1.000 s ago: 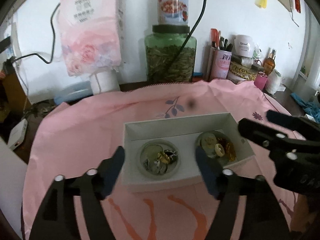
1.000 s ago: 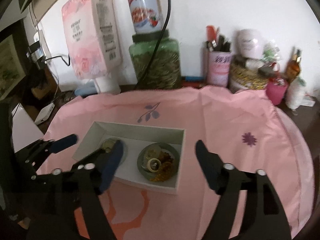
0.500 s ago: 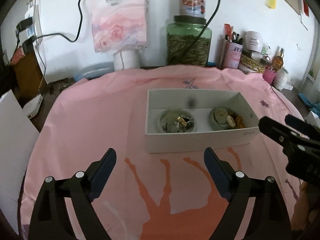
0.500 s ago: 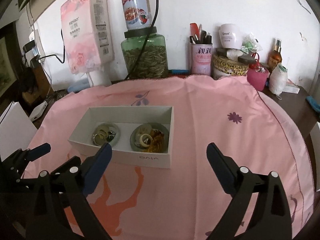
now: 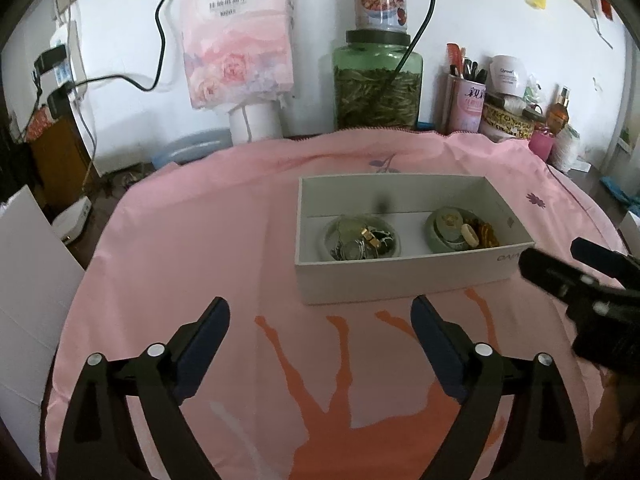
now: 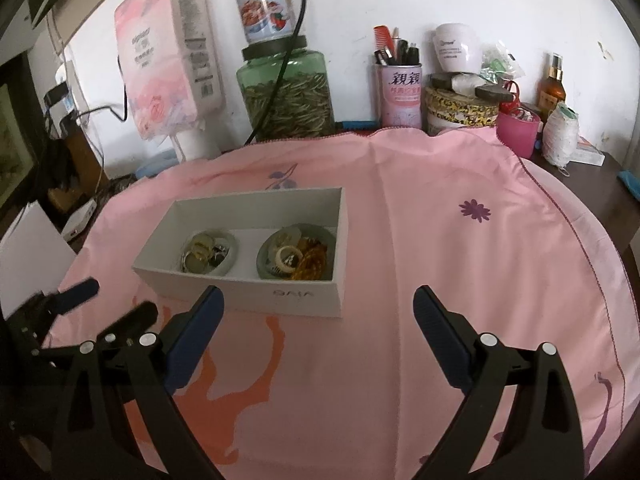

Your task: Organize jewelry

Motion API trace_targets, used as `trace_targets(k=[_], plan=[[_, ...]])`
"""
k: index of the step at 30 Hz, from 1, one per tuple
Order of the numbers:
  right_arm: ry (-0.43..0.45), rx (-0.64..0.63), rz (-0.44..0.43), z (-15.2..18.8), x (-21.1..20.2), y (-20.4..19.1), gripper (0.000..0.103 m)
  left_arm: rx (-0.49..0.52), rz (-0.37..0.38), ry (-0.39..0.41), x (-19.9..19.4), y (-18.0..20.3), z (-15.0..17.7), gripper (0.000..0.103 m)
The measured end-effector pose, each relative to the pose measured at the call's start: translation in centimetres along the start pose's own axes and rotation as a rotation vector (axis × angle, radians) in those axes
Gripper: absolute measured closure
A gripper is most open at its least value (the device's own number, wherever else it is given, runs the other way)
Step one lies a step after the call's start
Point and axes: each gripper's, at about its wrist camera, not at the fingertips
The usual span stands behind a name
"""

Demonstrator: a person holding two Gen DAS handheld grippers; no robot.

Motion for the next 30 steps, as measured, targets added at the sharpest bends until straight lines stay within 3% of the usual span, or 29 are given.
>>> trace_targets(k=[8, 14, 20, 22, 25, 30], plan=[[0.042, -0.031, 0.061, 0.1, -0.9, -0.2, 0.007, 0.038, -0.061, 0.064, -1.1, 0.6, 0.0, 0.008], [0.074, -0.029, 0.052, 0.2, -1.9, -0.5, 0.007, 0.002, -0.043, 0.084, -2.4, -0.1, -0.3, 0.008], [0.071, -0.049, 0.063, 0.7, -2.2, -1.2, 0.007, -0.072, 0.073, -0.037, -1.2, -1.7, 0.3, 0.008], [0.042, -0.07, 0.085, 0.9, -1.2, -1.4, 0.007, -0.069, 0.063, -0.064, -0.3, -1.7, 0.6, 0.008], [0.015, -0.068, 0.089, 0.8, -0.3, -1.0, 0.007, -0.039, 0.011, -0.058, 0.4, -1.5, 0.6, 0.008], [0.016, -0.041, 0.063, -0.1, -0.7, -0.4, 0.007, -0.048, 0.027, -0.017, -0.3, -1.8, -0.9, 0.008]])
Point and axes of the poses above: each gripper's, at about its wrist camera, not at the fingertips, and x roughly the way its jaws point, y to its right, z to its underside, and after that the axes turned 2 degrees about -y, right-handed
